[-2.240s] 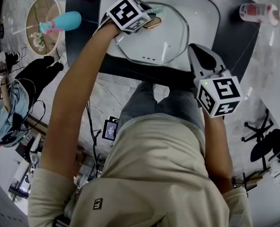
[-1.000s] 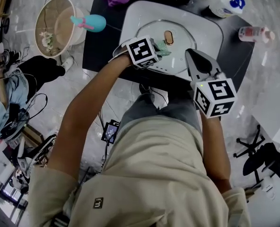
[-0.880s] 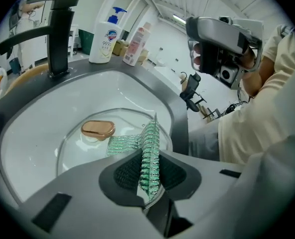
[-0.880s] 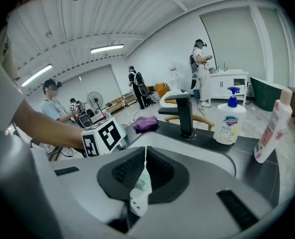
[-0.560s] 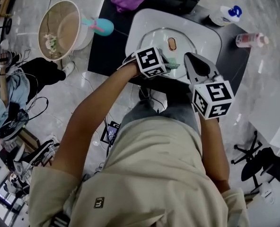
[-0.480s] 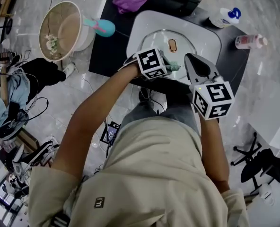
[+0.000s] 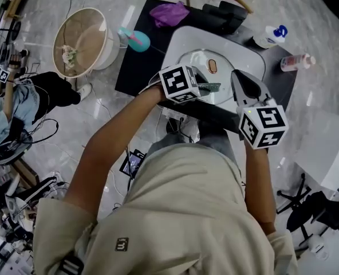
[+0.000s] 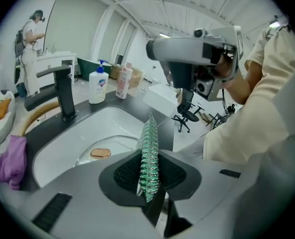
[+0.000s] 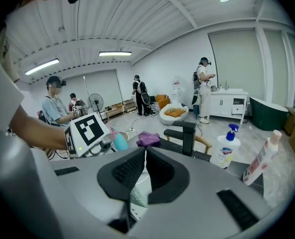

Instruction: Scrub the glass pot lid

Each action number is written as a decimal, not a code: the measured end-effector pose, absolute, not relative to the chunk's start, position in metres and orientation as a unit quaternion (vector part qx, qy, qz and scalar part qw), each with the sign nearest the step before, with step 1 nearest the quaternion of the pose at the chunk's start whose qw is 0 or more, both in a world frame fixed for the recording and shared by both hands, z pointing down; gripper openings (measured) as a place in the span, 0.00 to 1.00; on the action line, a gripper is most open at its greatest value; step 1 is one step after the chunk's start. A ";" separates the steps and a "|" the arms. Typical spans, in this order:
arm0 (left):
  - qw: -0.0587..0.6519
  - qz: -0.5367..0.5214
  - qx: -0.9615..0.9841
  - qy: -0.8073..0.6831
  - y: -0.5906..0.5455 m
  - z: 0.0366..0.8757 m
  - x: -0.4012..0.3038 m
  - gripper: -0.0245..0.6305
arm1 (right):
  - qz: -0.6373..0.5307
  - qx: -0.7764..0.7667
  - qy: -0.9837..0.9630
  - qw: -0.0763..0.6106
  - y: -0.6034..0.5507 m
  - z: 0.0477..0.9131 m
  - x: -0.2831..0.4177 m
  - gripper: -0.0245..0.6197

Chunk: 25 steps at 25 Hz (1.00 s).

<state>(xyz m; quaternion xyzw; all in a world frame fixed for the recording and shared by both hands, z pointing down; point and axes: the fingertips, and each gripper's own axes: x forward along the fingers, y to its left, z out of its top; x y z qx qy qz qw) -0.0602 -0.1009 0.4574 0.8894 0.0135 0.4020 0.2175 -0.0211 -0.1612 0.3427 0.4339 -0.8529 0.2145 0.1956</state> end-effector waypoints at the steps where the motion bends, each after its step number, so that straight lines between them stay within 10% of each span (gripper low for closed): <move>1: 0.212 0.394 0.894 0.007 -0.102 0.448 -0.063 0.16 | 0.211 0.436 -0.853 0.194 -0.160 0.339 -0.021 0.08; 25: 0.004 0.103 0.938 -0.331 -0.107 0.195 -0.199 0.17 | 0.040 0.452 -0.881 0.134 -0.112 0.193 -0.042 0.07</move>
